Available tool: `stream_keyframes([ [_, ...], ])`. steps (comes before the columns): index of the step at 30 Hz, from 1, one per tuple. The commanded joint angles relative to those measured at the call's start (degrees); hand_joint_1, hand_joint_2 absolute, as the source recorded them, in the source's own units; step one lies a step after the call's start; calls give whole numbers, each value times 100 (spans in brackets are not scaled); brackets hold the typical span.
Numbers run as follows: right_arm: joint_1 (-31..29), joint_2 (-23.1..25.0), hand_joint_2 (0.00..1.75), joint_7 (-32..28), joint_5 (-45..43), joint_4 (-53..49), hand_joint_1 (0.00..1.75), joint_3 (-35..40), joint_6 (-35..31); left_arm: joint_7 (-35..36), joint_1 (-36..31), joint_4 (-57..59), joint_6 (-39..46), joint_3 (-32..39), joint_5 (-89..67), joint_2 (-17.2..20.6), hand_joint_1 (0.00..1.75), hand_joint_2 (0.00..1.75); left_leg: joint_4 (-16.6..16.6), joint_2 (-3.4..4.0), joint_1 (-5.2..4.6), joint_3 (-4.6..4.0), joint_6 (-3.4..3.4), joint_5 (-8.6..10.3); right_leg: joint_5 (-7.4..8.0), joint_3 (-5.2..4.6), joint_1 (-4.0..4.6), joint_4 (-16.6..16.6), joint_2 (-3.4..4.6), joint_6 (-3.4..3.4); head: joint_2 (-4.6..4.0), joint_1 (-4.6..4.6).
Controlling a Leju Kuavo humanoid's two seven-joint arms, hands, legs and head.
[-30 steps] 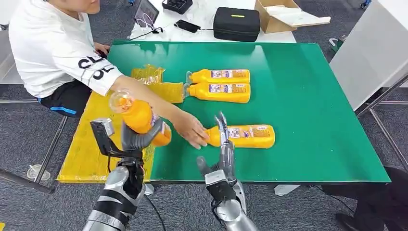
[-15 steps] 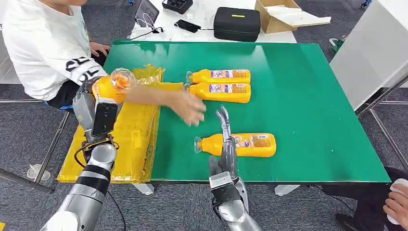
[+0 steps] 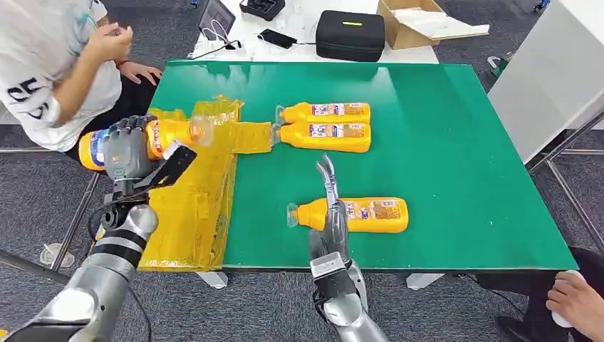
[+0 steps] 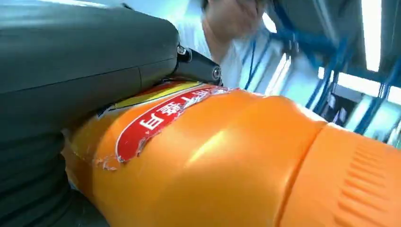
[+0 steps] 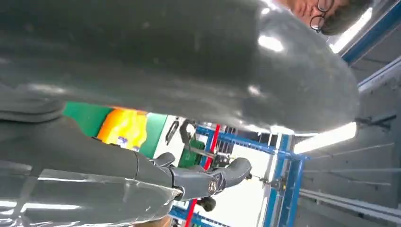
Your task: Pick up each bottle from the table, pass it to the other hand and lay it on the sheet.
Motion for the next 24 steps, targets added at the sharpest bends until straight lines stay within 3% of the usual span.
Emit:
stream_keyframes([
  [1, -237, -135, 0, 17, -92, 210, 0, -74, 278, 127, -392, 1343, -1066, -699, -709, 549, 175, 175, -3, 22, 3, 50, 8, -18, -10, 47, 8, -8, 10, -11, -2, 0],
  [10, -267, -48, 0, 17, -137, 453, 0, -153, 445, -1, -262, 1477, -2202, -602, -526, 443, 175, 175, -2, 7, -1, 23, 4, -8, -5, 26, 2, -5, 1, -8, -2, 2],
  [17, -309, 21, 0, 17, -157, 664, 0, -238, 494, -156, -67, 1433, -2496, -545, -404, 398, 175, 175, -5, 6, -3, 15, 3, -4, -2, 16, 0, -7, 1, -5, -2, 0],
  [18, -311, 37, 0, 17, -166, 695, 0, -259, 516, -191, -41, 1435, -2628, -515, -349, 391, 75, 175, -6, 11, 1, 50, 7, -15, -11, 52, 7, -10, -1, -13, -2, 2],
  [19, -311, 46, 0, 17, -174, 720, 0, -277, 524, -211, 1, 1424, -2646, -558, -382, 390, 12, 175, -6, 10, -2, 28, 6, -9, -5, 29, 1, -8, 3, -7, -2, 0],
  [20, -313, 59, 0, 17, -176, 750, 0, -298, 529, -241, 47, 1417, -2692, -577, -383, 376, 0, 175, -4, 8, -2, 16, 4, -5, -2, 17, 0, -6, 3, -4, -2, 0],
  [23, -323, 89, 0, 17, -209, 825, 0, -383, 545, -318, 181, 1400, -2797, -553, -307, 322, 0, 175, -7, 9, -4, 25, 6, -7, -3, 26, -2, -8, 4, -5, -2, 0],
  [24, -323, 97, 0, 17, -229, 828, 0, -403, 554, -318, 197, 1398, -2814, -564, -310, 316, 0, 0, -6, 14, -2, 33, 7, -11, -5, 34, 1, -9, 6, -7, -2, 0],
])
